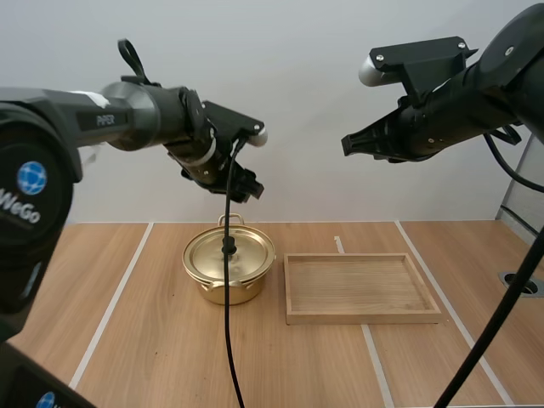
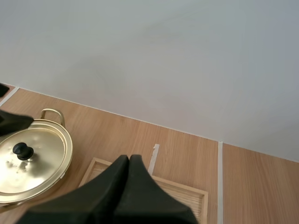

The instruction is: Open the pot, put the grape inside, and close it

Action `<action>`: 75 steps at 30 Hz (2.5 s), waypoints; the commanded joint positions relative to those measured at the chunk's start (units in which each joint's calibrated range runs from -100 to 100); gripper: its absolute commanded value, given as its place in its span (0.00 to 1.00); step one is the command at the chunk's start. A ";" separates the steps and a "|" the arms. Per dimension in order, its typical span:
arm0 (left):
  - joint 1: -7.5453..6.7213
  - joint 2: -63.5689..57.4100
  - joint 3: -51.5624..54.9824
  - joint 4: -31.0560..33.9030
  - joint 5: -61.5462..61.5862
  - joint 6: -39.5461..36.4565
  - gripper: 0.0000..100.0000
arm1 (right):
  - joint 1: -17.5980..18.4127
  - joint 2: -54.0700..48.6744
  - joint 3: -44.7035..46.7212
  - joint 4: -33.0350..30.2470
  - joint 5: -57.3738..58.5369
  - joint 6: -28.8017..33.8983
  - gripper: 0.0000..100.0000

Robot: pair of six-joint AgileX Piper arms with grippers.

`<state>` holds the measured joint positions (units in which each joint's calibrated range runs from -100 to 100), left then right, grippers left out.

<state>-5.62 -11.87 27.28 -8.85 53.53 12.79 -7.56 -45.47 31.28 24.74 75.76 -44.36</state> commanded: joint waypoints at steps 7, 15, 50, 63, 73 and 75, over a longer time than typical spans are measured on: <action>-0.07 -9.92 -10.64 2.04 7.17 -2.24 1.00 | -0.15 -0.65 0.11 0.16 1.02 0.45 0.00; -0.07 -18.26 -12.74 4.53 11.41 -5.33 0.38 | -0.15 -0.65 0.11 3.54 3.76 1.10 0.00; 0.00 -54.08 2.88 18.99 2.81 -28.40 0.00 | -0.15 -16.10 8.16 17.95 0.69 0.42 0.00; 0.00 -69.88 28.04 23.17 1.09 -33.54 0.00 | -0.15 -29.88 27.49 17.52 -7.74 -1.87 0.00; 0.00 -73.34 46.13 37.08 -13.52 -42.20 0.00 | -0.15 -35.66 40.38 11.69 -16.09 -4.88 0.00; 0.00 -73.34 50.02 40.67 -18.14 -44.85 0.00 | -0.15 -35.66 42.63 11.69 -18.64 -5.46 0.00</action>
<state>-5.62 -84.80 73.66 26.70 43.21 -28.34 -7.56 -80.54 71.76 37.14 61.19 -48.40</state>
